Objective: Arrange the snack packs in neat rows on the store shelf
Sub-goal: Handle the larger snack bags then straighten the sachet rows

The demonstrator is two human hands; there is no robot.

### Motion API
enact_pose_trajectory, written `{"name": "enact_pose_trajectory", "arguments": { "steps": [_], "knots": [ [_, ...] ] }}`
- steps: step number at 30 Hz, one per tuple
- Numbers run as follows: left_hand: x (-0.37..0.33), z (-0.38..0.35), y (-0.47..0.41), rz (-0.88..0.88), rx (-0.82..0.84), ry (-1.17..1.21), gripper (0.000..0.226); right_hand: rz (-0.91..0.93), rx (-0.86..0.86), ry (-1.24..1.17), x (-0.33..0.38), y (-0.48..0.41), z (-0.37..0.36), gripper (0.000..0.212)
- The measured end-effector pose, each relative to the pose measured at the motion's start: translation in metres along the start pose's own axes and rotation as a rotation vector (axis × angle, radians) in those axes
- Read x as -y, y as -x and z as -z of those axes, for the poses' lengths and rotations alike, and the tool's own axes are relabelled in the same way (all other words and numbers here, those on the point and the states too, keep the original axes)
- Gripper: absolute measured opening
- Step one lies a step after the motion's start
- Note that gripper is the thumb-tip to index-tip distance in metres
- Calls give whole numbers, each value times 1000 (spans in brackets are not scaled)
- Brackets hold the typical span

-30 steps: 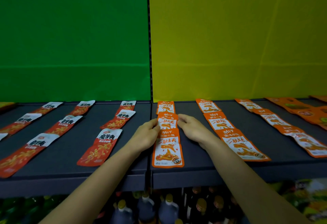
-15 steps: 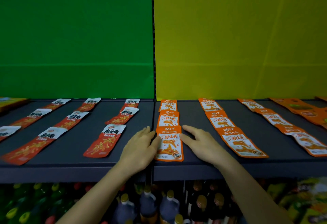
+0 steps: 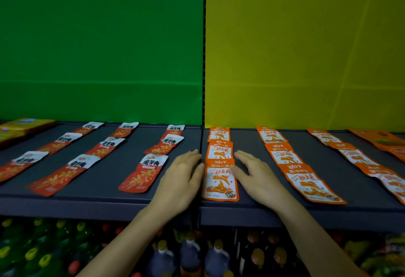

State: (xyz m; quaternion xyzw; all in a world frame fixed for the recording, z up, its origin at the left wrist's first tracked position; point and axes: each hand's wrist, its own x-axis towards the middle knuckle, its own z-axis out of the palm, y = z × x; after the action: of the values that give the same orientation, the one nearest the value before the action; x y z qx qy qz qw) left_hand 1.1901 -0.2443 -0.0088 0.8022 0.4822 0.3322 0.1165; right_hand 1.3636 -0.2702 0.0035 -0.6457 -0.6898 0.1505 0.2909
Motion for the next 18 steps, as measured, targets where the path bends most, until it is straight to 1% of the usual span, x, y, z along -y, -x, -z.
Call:
{"name": "enact_pose_trajectory", "arguments": {
  "steps": [1, 3, 4, 6, 8, 13, 16, 18],
  "knots": [
    [4, 10, -1, -20, -74, 46, 37, 17, -28, -27, 7, -2, 0, 47],
    [17, 33, -7, 1, -187, 120, 27, 29, -50, -67, 24, -9, -3, 46],
    [27, 44, -12, 29, -220, 148, 26, 36, -48, -70, 33, -13, -7, 46],
    [50, 63, -22, 96, -221, 172, 26, 47, -31, -66, 53, -25, -16, 45],
    [76, 74, -31, 164, -159, 161, 30, 26, -2, -78, 74, -39, -27, 45],
    [123, 76, -54, 267, 99, 100, 38, -135, 103, -142, 108, -77, -71, 43],
    [131, 72, -60, 271, 208, 145, 42, -242, 93, -180, 111, -92, -92, 41],
    [131, 68, -60, 240, 240, 145, 42, -268, 66, -211, 111, -98, -103, 39]
  ]
}}
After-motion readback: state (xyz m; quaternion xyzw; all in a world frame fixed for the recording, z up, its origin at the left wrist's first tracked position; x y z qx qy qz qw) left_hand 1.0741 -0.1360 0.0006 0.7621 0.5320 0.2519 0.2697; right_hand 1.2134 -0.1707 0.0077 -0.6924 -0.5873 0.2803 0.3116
